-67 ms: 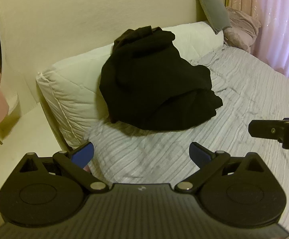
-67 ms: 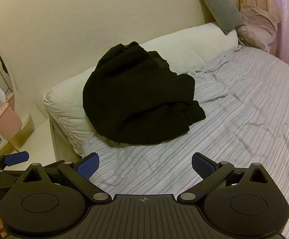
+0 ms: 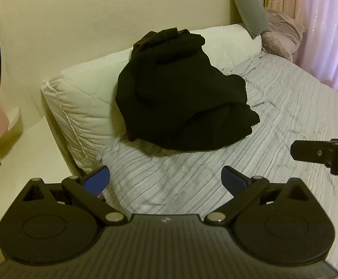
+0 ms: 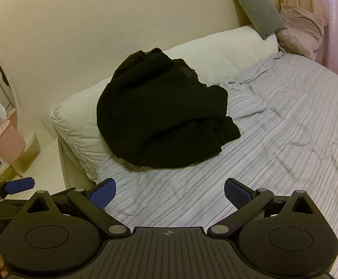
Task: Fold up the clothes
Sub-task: 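Move both grippers toward the crumpled black sweatshirt on the pillow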
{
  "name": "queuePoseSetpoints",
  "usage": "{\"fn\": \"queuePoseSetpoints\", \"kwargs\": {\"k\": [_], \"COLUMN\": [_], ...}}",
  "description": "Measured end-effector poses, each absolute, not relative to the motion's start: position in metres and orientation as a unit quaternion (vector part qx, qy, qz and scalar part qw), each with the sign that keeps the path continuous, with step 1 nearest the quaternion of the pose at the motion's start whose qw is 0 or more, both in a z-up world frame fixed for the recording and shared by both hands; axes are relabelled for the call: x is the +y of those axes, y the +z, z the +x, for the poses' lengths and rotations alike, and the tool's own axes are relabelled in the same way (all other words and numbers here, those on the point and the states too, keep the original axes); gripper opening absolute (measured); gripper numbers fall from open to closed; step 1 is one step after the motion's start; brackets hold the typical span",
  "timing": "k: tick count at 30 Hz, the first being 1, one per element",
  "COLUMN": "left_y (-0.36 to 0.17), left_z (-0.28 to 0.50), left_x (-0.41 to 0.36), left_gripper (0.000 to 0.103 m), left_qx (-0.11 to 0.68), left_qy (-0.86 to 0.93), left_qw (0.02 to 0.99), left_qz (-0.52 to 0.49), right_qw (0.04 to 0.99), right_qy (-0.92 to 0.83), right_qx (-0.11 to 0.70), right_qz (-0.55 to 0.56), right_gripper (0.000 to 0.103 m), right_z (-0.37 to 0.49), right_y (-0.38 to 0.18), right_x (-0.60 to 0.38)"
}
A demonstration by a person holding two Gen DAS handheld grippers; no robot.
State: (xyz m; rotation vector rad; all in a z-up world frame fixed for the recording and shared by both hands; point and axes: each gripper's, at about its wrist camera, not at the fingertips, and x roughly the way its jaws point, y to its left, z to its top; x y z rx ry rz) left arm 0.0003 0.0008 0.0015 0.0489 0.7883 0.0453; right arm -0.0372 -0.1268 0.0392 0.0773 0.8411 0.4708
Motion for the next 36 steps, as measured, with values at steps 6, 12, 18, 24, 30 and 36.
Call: {"fn": "queuePoseSetpoints", "kwargs": {"k": [6, 12, 18, 24, 30, 36], "left_y": [0.000, -0.003, -0.005, -0.005, -0.006, -0.009], "left_z": [-0.002, 0.000, 0.000, 0.001, 0.002, 0.002], "left_x": [0.001, 0.002, 0.002, 0.003, 0.003, 0.003], "left_gripper": [0.100, 0.100, 0.100, 0.100, 0.100, 0.100], "left_qx": [0.387, 0.400, 0.404, 0.408, 0.409, 0.415], "left_qy": [0.013, 0.007, 0.009, 0.009, 0.011, 0.011], "left_qw": [0.922, 0.916, 0.915, 0.913, 0.912, 0.910], "left_qz": [0.005, -0.001, 0.002, 0.004, 0.004, 0.004], "right_qw": [0.886, 0.886, 0.885, 0.883, 0.882, 0.881], "right_qy": [0.223, 0.222, 0.224, 0.226, 0.228, 0.229], "right_qx": [0.404, 0.405, 0.406, 0.409, 0.411, 0.413], "right_qz": [0.035, 0.036, 0.037, 0.036, 0.034, 0.031], "right_gripper": [0.102, 0.102, 0.102, 0.102, 0.102, 0.102], "right_z": [-0.040, -0.043, -0.043, -0.042, -0.042, -0.040], "right_y": [0.038, 0.034, 0.035, 0.036, 0.036, 0.037], "right_x": [-0.128, -0.126, -0.131, -0.129, -0.126, -0.123]}}
